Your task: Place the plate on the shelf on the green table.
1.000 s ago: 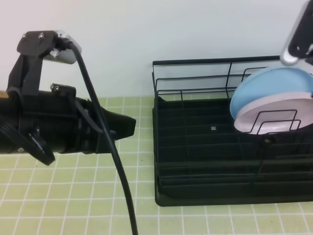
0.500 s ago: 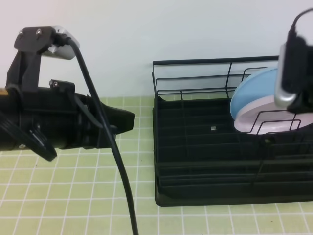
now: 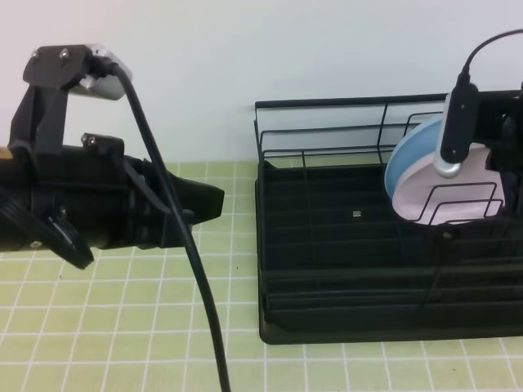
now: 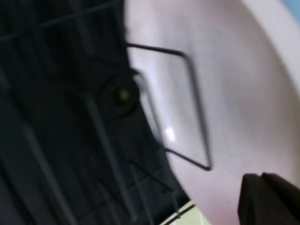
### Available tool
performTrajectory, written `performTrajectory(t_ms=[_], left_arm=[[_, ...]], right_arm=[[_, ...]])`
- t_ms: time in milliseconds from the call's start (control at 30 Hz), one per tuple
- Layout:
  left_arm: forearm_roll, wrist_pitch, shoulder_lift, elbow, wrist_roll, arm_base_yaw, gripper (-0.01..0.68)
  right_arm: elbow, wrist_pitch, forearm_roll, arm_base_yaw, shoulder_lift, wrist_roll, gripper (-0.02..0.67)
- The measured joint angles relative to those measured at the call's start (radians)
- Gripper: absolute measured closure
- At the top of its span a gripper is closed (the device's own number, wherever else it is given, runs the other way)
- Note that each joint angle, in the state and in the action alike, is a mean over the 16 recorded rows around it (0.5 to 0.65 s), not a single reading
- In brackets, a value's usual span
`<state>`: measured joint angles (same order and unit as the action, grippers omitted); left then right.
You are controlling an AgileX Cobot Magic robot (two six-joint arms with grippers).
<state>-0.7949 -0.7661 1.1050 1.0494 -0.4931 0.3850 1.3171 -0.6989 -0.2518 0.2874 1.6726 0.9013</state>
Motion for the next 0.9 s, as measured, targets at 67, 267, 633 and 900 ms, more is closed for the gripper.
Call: performTrajectory(t_ms=[67,267,633,900], left_arm=[[0.000,0.003,0.000,0.000,0.000,0.000,0.674],[0.002,0.009,0.000,0.000,0.000,0.000,0.675],[0.002,0.002,0.000,0.000,0.000,0.000,0.675],[0.004,-0.002,0.000,0.000,0.000,0.000,0.675]], right_arm=[[0.000,0.020,-0.033,0.000,0.007,-0.031,0.651],[0.008,0.067,-0.077,-0.006,0.012,-0.088,0.651],[0.096,0.082,-0.046,-0.030,0.012,-0.100,0.651],[0.139,0.063,0.005,-0.040,-0.006,-0.133,0.651]])
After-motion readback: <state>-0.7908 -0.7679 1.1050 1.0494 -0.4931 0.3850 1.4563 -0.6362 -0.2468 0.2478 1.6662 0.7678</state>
